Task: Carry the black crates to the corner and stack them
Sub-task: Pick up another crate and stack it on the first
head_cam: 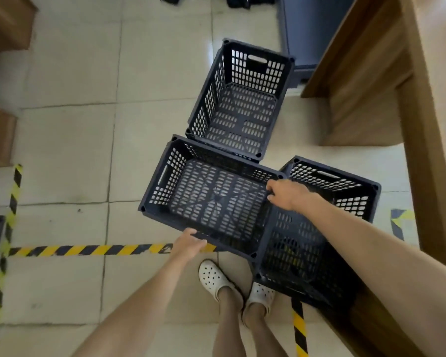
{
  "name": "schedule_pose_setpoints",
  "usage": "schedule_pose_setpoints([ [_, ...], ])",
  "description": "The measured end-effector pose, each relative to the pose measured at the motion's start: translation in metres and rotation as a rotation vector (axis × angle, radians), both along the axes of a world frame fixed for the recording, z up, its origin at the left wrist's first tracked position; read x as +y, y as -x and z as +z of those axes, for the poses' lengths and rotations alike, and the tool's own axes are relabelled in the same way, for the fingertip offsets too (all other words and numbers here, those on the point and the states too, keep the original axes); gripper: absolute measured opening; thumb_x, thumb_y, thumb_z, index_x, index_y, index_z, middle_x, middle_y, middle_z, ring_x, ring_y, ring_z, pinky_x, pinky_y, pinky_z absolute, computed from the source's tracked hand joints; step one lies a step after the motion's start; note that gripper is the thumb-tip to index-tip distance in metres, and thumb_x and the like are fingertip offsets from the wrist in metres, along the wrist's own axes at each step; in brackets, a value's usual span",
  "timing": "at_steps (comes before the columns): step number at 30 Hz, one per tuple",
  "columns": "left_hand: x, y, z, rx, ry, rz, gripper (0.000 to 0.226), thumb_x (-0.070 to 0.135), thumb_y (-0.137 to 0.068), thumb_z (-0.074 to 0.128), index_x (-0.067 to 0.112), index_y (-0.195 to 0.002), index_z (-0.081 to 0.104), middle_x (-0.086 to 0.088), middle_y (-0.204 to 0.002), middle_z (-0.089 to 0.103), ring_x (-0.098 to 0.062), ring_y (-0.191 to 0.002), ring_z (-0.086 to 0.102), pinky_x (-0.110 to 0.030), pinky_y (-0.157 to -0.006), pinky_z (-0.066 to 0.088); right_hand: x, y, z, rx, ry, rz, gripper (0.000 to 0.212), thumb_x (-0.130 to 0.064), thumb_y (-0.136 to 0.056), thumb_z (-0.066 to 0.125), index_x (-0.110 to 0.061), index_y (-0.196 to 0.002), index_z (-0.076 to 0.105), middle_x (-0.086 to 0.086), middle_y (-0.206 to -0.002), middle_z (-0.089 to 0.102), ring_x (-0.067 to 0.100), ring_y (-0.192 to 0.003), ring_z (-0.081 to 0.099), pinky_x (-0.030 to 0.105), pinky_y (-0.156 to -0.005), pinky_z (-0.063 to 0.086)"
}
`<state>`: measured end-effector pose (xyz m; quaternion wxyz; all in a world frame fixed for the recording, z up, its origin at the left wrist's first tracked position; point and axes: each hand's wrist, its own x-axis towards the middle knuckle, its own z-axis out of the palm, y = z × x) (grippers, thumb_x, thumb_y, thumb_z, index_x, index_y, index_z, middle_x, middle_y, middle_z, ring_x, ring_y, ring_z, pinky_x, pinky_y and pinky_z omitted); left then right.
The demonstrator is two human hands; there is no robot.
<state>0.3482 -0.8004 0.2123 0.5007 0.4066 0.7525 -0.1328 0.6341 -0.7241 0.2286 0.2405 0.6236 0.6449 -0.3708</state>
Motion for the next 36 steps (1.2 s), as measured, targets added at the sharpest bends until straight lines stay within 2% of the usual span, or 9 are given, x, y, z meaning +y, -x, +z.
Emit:
schedule_pose_setpoints([
  [4, -0.003, -0.003, -0.065, -0.032, 0.06, 0.162, 0.063, 0.03, -0.089, 0.067, 0.009, -0.141, 0.04, -0.01, -0.138, 0.053, -0.028, -0.125, 0.051, -0.032, -0.092, 0.04, 0.009, -0.005, -0.06, -0.046, 0.02, -0.006, 0.047, -0.03, -0.101, 0.043, -0.014, -0.144, 0.032, 0.013, -0.135, 0.047, 0.034, -0.115, 0.054, 0.043, -0.087, 0.049],
  [7, -0.005, -0.007, -0.104, -0.018, 0.06, 0.297, 0.076, 0.029, -0.09, 0.068, 0.007, -0.149, 0.027, -0.013, -0.153, 0.035, -0.03, -0.135, 0.041, -0.032, -0.095, 0.04, 0.023, -0.009, -0.098, -0.061, 0.027, -0.016, 0.053, -0.03, -0.1, 0.045, -0.015, -0.147, 0.026, 0.014, -0.142, 0.041, 0.037, -0.125, 0.046, 0.048, -0.094, 0.047],
  [11, -0.014, -0.011, -0.14, 0.044, -0.044, 0.508, 0.088, 0.024, -0.089, 0.069, 0.007, -0.153, 0.012, -0.014, -0.158, 0.022, -0.033, -0.141, 0.032, -0.041, -0.109, 0.034, 0.047, -0.005, -0.137, -0.103, -0.063, 0.026, 0.056, -0.03, -0.1, 0.044, -0.011, -0.148, 0.024, 0.013, -0.148, 0.034, 0.036, -0.133, 0.038, 0.048, -0.098, 0.042],
  [16, -0.018, -0.01, -0.18, 0.033, -0.097, 0.691, 0.093, 0.026, -0.089, 0.069, 0.01, -0.155, 0.005, -0.017, -0.155, 0.032, -0.034, -0.14, 0.036, -0.044, -0.109, 0.034, 0.073, 0.006, -0.177, -0.116, -0.123, 0.071, 0.064, -0.036, -0.1, 0.044, -0.009, -0.151, 0.017, 0.011, -0.154, 0.026, 0.035, -0.136, 0.033, 0.048, -0.102, 0.039],
  [21, -0.019, -0.009, -0.196, 0.053, -0.166, 0.804, 0.091, 0.024, -0.09, 0.067, 0.016, -0.155, 0.004, -0.016, -0.151, 0.039, -0.034, -0.135, 0.043, -0.044, -0.107, 0.037, 0.086, 0.016, -0.197, -0.092, -0.122, 0.043, 0.064, -0.036, -0.099, 0.044, -0.01, -0.151, 0.017, 0.013, -0.153, 0.029, 0.036, -0.136, 0.034, 0.049, -0.104, 0.038],
  [24, -0.016, -0.004, -0.21, 0.023, -0.162, 0.923, 0.091, 0.027, -0.088, 0.07, 0.024, -0.154, 0.007, -0.014, -0.147, 0.045, -0.036, -0.131, 0.047, -0.048, -0.107, 0.041, 0.096, 0.02, -0.207, -0.072, -0.086, -0.001, 0.063, -0.037, -0.099, 0.045, -0.011, -0.15, 0.019, 0.013, -0.152, 0.03, 0.036, -0.134, 0.036, 0.049, -0.103, 0.04],
  [29, -0.01, 0.016, -0.228, -0.03, -0.119, 0.96, 0.09, 0.037, -0.077, 0.079, 0.018, -0.145, 0.023, -0.012, -0.136, 0.054, -0.034, -0.122, 0.055, -0.049, -0.103, 0.046, 0.108, 0.024, -0.214, 0.057, 0.015, -0.219, 0.078, -0.04, -0.093, 0.056, -0.016, -0.154, 0.013, 0.011, -0.158, 0.02, 0.033, -0.142, 0.029, 0.049, -0.111, 0.034],
  [32, -0.009, 0.031, -0.227, -0.022, -0.11, 0.974, 0.087, 0.044, -0.073, 0.08, 0.019, -0.139, 0.03, -0.01, -0.132, 0.056, -0.033, -0.119, 0.057, -0.048, -0.103, 0.047, 0.109, 0.028, -0.207, 0.056, 0.041, -0.253, 0.076, -0.043, -0.092, 0.059, -0.012, -0.151, 0.023, 0.012, -0.154, 0.029, 0.033, -0.137, 0.037, 0.045, -0.109, 0.037],
  [36, -0.004, 0.062, -0.203, 0.078, -0.151, 0.851, 0.08, 0.044, -0.077, 0.077, 0.005, -0.135, 0.039, -0.016, -0.131, 0.059, -0.036, -0.118, 0.057, -0.047, -0.102, 0.046, 0.112, 0.046, -0.192, 0.043, 0.048, -0.203, 0.069, -0.047, -0.094, 0.054, -0.006, -0.145, 0.031, 0.015, -0.145, 0.043, 0.034, -0.128, 0.047, 0.043, -0.102, 0.043],
])
